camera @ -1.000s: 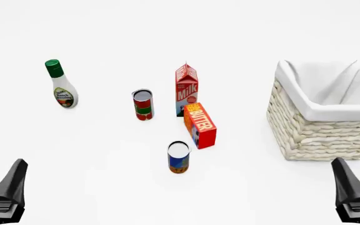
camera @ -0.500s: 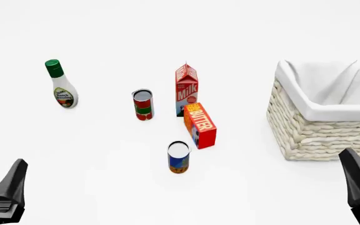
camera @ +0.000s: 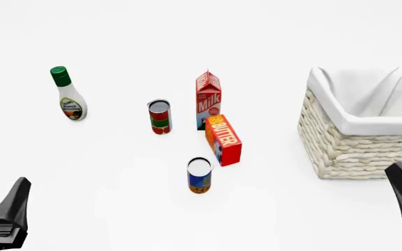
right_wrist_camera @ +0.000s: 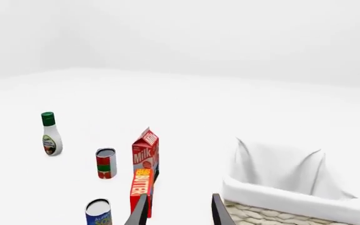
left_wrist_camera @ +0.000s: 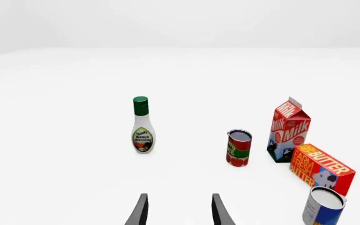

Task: Pick the alphabet soup and place it in the basket.

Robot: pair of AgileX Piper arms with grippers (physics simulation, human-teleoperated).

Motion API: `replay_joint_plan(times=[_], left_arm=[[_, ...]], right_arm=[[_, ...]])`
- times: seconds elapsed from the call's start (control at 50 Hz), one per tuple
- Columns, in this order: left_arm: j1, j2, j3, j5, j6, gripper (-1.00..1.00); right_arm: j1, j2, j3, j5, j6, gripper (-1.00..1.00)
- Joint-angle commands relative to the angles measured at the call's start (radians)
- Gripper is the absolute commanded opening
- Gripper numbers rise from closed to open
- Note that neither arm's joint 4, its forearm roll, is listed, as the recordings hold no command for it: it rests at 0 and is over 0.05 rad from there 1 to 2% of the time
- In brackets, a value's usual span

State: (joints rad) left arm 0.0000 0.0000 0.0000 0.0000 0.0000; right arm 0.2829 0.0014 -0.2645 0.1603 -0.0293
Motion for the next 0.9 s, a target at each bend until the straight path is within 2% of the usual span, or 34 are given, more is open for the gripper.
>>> replay_joint_plan(times=[0.02, 0.32, 0.9], left_arm=[[0.0, 0.0, 0.0, 0.0, 0.0, 1.0], [0.0, 0.0, 0.0, 0.0, 0.0, 1.0], [0.0, 0.0, 0.0, 0.0, 0.0, 1.0]], right_arm=[[0.073, 0.003, -0.027, 0.014, -0.008, 1.0], [0.184, 0.068, -0.031, -0.046, -0.017, 1.0], [0.359, 0.39, -0.022, -0.363, -0.032, 1.0]])
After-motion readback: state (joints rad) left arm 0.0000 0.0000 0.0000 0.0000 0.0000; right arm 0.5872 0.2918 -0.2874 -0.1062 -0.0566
